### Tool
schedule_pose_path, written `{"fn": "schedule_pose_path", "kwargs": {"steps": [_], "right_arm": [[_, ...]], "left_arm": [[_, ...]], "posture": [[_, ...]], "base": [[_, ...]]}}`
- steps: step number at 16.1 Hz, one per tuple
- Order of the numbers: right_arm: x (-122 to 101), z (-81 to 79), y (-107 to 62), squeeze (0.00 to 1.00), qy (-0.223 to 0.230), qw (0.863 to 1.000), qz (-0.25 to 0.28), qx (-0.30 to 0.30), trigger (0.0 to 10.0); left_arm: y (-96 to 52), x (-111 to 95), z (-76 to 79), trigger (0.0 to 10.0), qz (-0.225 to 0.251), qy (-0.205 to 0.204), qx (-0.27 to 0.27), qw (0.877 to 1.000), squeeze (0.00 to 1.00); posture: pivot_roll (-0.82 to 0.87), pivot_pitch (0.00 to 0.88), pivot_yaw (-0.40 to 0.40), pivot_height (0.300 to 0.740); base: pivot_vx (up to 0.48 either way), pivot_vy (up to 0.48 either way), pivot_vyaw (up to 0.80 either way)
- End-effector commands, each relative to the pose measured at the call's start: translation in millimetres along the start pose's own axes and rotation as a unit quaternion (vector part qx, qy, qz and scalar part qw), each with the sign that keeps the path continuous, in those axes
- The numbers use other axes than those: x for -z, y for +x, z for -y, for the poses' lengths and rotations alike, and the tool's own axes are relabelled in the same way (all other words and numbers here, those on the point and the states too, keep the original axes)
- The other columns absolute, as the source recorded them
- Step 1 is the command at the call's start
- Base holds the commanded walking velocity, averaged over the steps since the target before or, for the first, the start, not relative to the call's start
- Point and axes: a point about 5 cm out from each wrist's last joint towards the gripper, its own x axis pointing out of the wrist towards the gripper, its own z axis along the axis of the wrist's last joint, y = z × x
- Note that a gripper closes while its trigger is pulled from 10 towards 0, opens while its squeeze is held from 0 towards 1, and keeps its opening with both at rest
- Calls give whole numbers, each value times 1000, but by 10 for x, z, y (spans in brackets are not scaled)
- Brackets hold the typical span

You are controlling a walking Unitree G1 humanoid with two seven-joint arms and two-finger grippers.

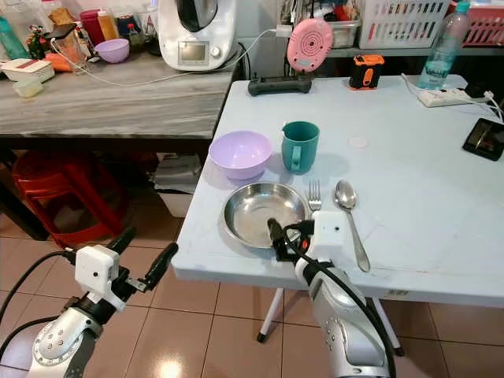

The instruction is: Setting the table

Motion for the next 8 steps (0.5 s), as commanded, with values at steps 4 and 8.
{"fn": "schedule_pose_path", "kwargs": {"steps": [4,8], "right_arm": [[8,-1,31,0,10,1000,-17,-8,10000],[-19,-7,59,0,14,1000,-21,-11,10000]], "left_arm": [[-22,39,53,10000,-6,-17,24,1000,0],[-30,18,115,10000,-7,-45,78,996,0]], "posture": [[-14,74,89,740],[-14,77,86,740]], "base": [[0,0,0],[0,0,0]]}}
